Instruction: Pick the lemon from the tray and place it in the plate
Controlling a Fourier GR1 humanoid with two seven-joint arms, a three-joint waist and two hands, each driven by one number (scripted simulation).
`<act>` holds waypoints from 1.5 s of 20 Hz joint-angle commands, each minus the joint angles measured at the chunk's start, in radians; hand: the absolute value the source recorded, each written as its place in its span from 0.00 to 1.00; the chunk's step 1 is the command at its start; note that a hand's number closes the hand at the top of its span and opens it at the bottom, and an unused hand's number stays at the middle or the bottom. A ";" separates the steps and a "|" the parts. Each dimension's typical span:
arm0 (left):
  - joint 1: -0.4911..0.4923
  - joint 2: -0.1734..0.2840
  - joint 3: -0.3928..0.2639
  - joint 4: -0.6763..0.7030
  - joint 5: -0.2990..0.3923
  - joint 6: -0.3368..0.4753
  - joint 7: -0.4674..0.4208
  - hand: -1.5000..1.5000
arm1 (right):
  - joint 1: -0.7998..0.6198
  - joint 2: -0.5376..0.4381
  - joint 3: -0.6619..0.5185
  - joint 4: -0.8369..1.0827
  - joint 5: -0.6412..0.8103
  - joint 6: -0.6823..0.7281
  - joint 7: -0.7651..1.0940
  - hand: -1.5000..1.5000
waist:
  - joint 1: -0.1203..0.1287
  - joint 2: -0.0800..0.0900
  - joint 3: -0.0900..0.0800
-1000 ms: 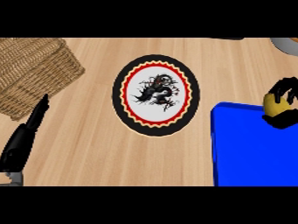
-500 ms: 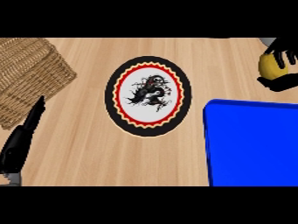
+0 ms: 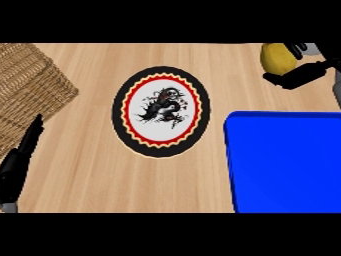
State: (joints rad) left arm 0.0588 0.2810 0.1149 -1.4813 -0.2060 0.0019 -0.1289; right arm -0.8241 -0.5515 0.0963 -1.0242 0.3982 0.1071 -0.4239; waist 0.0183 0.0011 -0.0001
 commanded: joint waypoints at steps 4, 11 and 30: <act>-0.001 0.000 0.013 0.020 -0.015 -0.001 -0.016 0.50 | -0.078 0.124 0.035 -0.124 -0.016 0.111 0.152 1.00 | -0.014 -0.003 0.000; 0.011 0.007 0.028 -0.029 0.010 -0.030 0.010 0.50 | -0.230 0.347 0.092 -0.020 0.043 0.073 0.367 1.00 | 0.003 0.000 -0.001; -0.029 -0.053 -0.012 0.061 -0.065 0.012 -0.058 0.50 | -0.255 0.551 0.257 0.414 -0.041 -0.119 0.421 0.00 | 0.029 0.011 -0.001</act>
State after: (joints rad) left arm 0.0386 0.2529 0.1233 -1.4534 -0.2393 -0.0134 -0.1616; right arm -1.0757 -0.0093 0.3371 -0.7027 0.4213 0.0582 -0.0296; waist 0.0420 0.0090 -0.0006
